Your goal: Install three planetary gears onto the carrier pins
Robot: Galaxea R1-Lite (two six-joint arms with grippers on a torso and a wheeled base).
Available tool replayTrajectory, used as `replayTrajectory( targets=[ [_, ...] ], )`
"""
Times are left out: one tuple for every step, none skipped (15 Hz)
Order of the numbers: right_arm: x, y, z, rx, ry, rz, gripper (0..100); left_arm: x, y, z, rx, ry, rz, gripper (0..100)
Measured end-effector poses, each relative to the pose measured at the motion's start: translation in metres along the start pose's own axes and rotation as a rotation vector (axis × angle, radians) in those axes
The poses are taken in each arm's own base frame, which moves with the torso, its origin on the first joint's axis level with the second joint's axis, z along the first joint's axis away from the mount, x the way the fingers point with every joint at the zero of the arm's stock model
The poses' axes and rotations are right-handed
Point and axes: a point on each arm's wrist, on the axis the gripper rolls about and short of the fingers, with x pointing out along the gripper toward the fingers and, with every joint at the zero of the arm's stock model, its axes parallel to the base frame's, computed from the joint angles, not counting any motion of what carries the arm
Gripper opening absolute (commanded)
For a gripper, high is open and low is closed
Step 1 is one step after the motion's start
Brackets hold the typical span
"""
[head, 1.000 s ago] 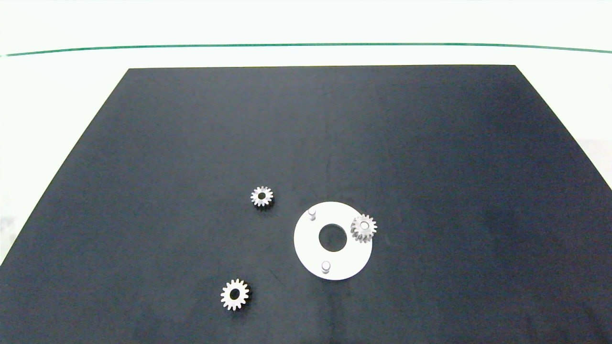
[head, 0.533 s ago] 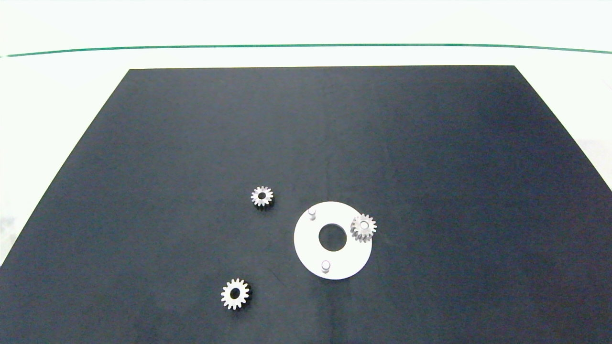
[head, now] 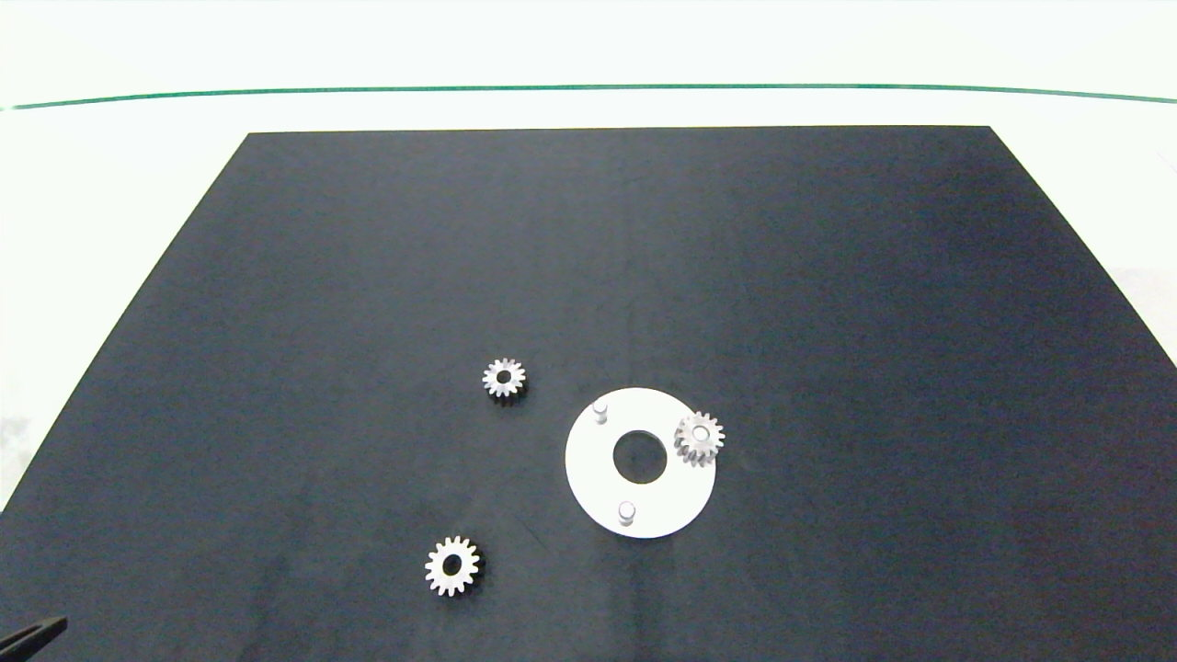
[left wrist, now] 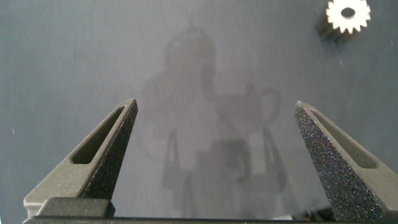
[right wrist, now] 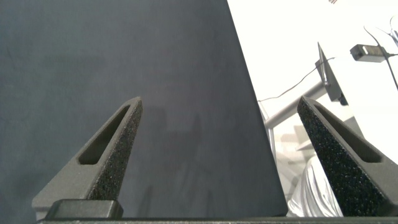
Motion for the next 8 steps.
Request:
replayTrajectory(
  targets=[
    [0.001,0.001,-0.002,-0.002,0.006,0.001,100,0.003,0.000,0.001,0.004,0.010,-0.007,100],
    [0.002,0.002,-0.004,-0.006,0.014,0.003,100,0.005,0.000,0.001,0.016,0.023,-0.022,100],
    [0.002,0.002,-0.006,-0.008,0.020,0.005,100,0.006,-0.001,0.000,0.036,0.028,-0.042,100],
    [0.003,0.003,-0.008,-0.011,0.025,0.007,100,0.007,-0.001,0.001,0.057,0.029,-0.062,100],
    [0.004,0.004,-0.010,-0.014,0.032,0.011,100,0.008,-0.002,0.001,0.075,0.024,-0.084,100],
    [0.005,0.004,-0.011,-0.017,0.037,0.013,100,0.008,-0.002,0.004,0.092,0.012,-0.106,100],
    [0.006,0.005,-0.011,-0.019,0.042,0.014,100,0.009,-0.003,0.007,0.109,-0.009,-0.136,100],
    [0.007,0.006,-0.012,-0.021,0.045,0.015,100,0.011,-0.004,0.010,0.125,-0.030,-0.172,100]
  ],
)
